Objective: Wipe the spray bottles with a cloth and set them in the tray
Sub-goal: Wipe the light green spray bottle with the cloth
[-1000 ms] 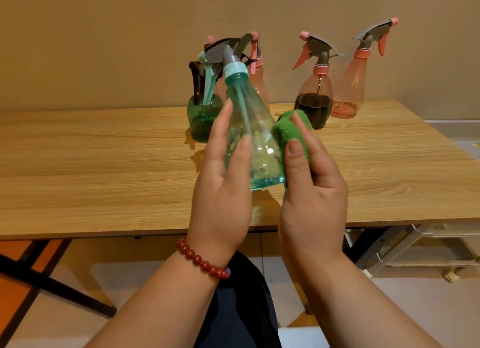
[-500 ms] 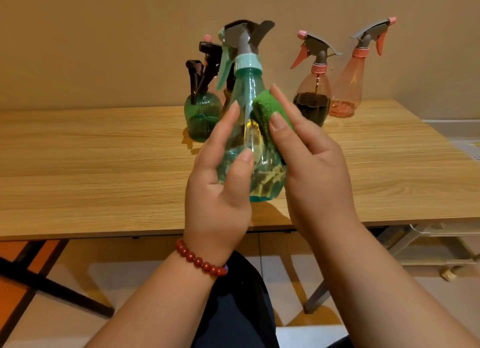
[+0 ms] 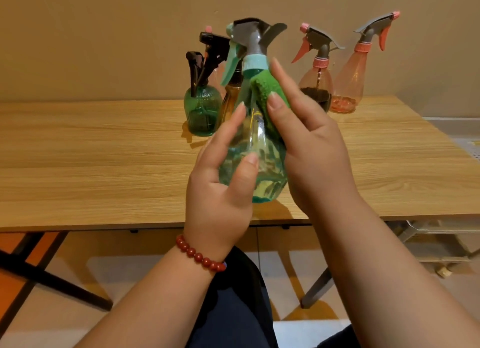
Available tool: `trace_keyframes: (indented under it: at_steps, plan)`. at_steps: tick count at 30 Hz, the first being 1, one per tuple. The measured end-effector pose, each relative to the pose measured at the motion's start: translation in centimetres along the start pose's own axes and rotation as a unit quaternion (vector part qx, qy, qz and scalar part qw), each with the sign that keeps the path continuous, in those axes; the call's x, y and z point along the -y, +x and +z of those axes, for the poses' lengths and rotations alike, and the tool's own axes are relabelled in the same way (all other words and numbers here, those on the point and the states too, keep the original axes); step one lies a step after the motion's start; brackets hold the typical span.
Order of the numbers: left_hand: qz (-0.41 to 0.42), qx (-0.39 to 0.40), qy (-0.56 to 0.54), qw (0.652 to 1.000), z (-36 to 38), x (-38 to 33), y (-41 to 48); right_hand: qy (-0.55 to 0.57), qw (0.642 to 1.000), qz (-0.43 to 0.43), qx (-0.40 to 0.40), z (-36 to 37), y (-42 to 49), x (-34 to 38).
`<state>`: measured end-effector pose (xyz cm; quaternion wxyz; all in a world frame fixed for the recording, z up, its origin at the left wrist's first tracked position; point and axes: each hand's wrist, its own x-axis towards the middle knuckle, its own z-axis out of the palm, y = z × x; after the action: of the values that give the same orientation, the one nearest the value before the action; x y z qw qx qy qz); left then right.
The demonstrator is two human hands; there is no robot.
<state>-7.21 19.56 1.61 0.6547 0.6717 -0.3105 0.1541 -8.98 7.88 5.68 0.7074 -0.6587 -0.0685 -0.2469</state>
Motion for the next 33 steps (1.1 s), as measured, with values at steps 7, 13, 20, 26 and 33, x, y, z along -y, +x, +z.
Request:
trace_keyframes:
  at_steps: [7, 13, 20, 26, 33]
  plan:
    - [-0.022, -0.008, -0.032, 0.999, -1.2, 0.2, 0.8, -0.042, 0.999, -0.013, -0.004, 0.6, -3.4, -1.8]
    - [-0.052, 0.008, -0.111, 0.992, -0.2, -0.1, -0.3, 0.081, 0.996, 0.035, 0.000, 0.0, -1.6, -1.1]
    - [-0.039, 0.006, -0.075, 0.996, 0.1, -0.4, 0.1, 0.033, 0.997, -0.025, -0.061, 1.6, -3.9, -1.7]
    - [-0.079, 0.009, -0.079, 0.994, 0.0, -0.7, 0.0, -0.040, 0.994, -0.028, -0.094, 1.7, -3.9, -1.9]
    - [-0.074, -0.030, -0.038, 0.996, 0.6, -0.7, 0.8, -0.058, 0.986, -0.052, -0.150, 2.4, -4.6, -3.4]
